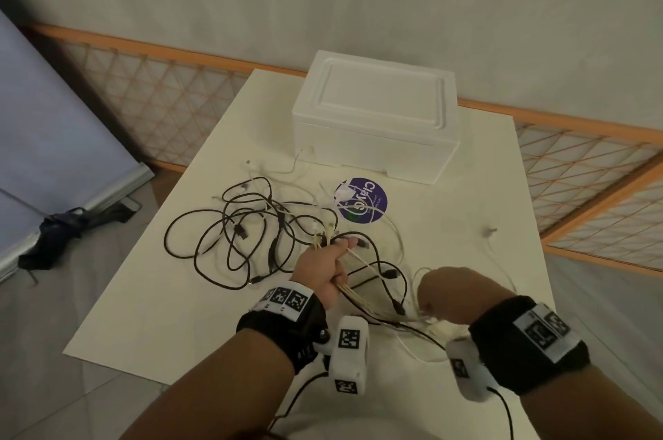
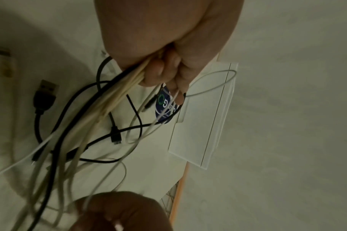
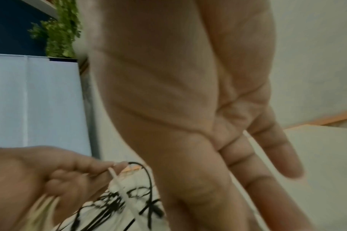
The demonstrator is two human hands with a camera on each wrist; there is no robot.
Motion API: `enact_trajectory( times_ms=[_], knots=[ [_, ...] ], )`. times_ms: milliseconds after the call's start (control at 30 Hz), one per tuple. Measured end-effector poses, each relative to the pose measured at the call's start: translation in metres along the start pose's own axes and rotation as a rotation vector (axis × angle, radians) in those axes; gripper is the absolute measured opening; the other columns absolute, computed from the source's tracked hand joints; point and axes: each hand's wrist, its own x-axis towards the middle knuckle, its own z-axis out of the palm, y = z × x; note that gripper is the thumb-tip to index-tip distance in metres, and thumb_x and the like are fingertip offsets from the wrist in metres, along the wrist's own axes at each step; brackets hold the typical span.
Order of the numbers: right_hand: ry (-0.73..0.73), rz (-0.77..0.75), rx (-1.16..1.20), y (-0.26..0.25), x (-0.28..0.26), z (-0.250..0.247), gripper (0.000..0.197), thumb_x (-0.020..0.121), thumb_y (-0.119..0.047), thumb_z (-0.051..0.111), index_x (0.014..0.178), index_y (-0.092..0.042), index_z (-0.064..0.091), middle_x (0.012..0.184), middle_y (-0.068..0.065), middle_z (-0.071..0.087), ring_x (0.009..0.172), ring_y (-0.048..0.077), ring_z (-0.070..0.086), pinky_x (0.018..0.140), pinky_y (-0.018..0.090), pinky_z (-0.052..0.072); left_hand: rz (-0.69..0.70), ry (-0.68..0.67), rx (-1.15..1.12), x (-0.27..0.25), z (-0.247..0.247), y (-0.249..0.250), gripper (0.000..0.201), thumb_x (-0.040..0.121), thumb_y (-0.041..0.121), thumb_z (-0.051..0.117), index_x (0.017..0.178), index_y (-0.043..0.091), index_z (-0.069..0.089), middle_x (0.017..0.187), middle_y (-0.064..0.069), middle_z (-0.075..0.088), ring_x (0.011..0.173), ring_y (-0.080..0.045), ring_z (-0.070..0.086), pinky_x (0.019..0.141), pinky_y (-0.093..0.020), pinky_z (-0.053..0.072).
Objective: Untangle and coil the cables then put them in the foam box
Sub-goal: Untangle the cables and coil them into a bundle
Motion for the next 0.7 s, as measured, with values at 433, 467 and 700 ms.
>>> enact_trajectory(
  times_ms=[433, 467, 700],
  knots=[
    [0.282, -0.054, 0.365, -0.029, 0.011, -0.016, 0.027, 0.094, -0.02, 0.049, 0.115, -0.021, 0.066, 0.114, -0.004, 0.064, 0.109, 0.015, 0.056, 0.087, 0.021, 0.038, 0.07, 0.013, 0.051, -0.005, 0.009, -0.005, 0.012, 0.088, 0.01, 0.065, 0.099, 0.008, 0.063, 0.085, -0.003, 0.072, 0.032, -0.006, 0.026, 0.035, -0.018, 0.024],
    [0.227, -0.036, 0.315, -0.02, 0.004, -0.012, 0.027, 0.093, -0.022, 0.05, 0.115, -0.023, 0.066, 0.117, -0.005, 0.063, 0.112, 0.014, 0.055, 0.09, 0.02, 0.037, 0.069, 0.033, 0.038, -0.003, 0.006, -0.002, 0.014, 0.088, 0.011, 0.065, 0.102, 0.008, 0.063, 0.092, -0.003, 0.072, 0.032, -0.005, 0.025, 0.035, -0.018, 0.024],
    [0.027, 0.149, 0.128, 0.022, -0.006, 0.015, 0.034, 0.091, -0.017, 0.043, 0.122, -0.017, 0.058, 0.123, 0.0, 0.059, 0.115, 0.019, 0.054, 0.1, 0.033, 0.042, 0.096, 0.106, -0.018, 0.0, 0.005, 0.002, 0.041, 0.085, 0.014, 0.069, 0.123, 0.003, 0.057, 0.097, -0.002, 0.062, 0.032, -0.006, 0.026, 0.034, -0.019, 0.025]
  ],
)
